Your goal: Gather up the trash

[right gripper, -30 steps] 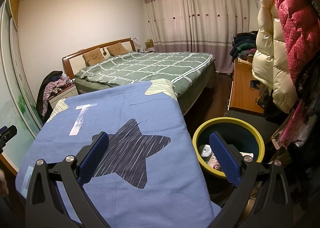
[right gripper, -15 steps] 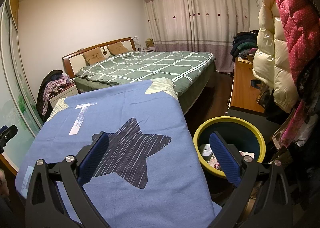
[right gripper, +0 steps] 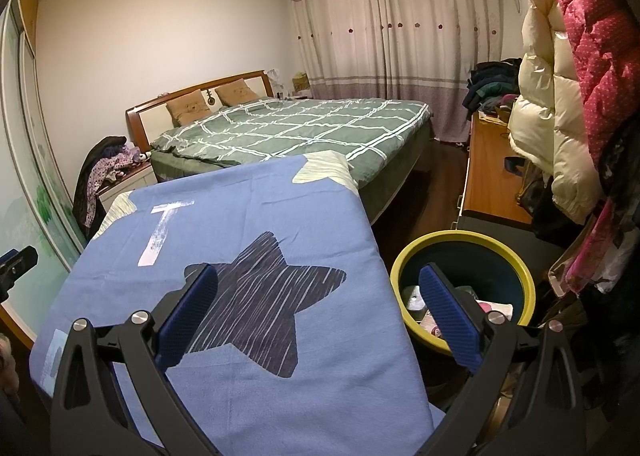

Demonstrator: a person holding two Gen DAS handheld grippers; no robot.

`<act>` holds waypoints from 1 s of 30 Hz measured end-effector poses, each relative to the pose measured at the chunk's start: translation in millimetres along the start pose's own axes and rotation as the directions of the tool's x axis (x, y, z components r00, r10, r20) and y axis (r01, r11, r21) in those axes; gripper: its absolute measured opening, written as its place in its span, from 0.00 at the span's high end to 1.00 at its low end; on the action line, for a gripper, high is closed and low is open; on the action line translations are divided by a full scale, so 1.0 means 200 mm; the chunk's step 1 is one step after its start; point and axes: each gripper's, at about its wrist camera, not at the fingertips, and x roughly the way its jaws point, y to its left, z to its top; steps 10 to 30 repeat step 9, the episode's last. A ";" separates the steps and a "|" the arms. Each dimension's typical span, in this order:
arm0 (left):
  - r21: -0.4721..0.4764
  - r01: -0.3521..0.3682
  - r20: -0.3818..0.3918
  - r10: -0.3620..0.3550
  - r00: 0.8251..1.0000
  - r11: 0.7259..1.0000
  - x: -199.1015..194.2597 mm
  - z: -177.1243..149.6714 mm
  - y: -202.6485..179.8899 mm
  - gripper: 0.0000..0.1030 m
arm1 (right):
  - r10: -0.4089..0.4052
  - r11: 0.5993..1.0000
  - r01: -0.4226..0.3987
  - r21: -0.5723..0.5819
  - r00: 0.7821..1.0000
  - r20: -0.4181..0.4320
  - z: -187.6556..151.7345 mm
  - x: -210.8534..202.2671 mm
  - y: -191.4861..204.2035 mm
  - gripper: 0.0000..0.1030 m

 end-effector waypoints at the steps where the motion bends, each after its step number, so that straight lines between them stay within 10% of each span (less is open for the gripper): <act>1: 0.001 0.005 -0.006 -0.005 1.000 1.000 0.02 0.01 0.01 0.05 | 0.009 1.000 -0.009 -0.004 1.000 -0.002 0.01 0.02 0.01 0.07; 9: -0.026 -0.067 -0.109 0.064 0.992 0.997 0.47 0.12 0.19 0.05 | 0.073 0.997 -0.076 -0.027 0.992 -0.106 0.15 0.44 0.11 0.07; 30: -0.026 -0.067 -0.109 0.064 0.992 0.997 0.47 0.12 0.19 0.05 | 0.073 0.997 -0.076 -0.027 0.992 -0.106 0.15 0.44 0.11 0.07</act>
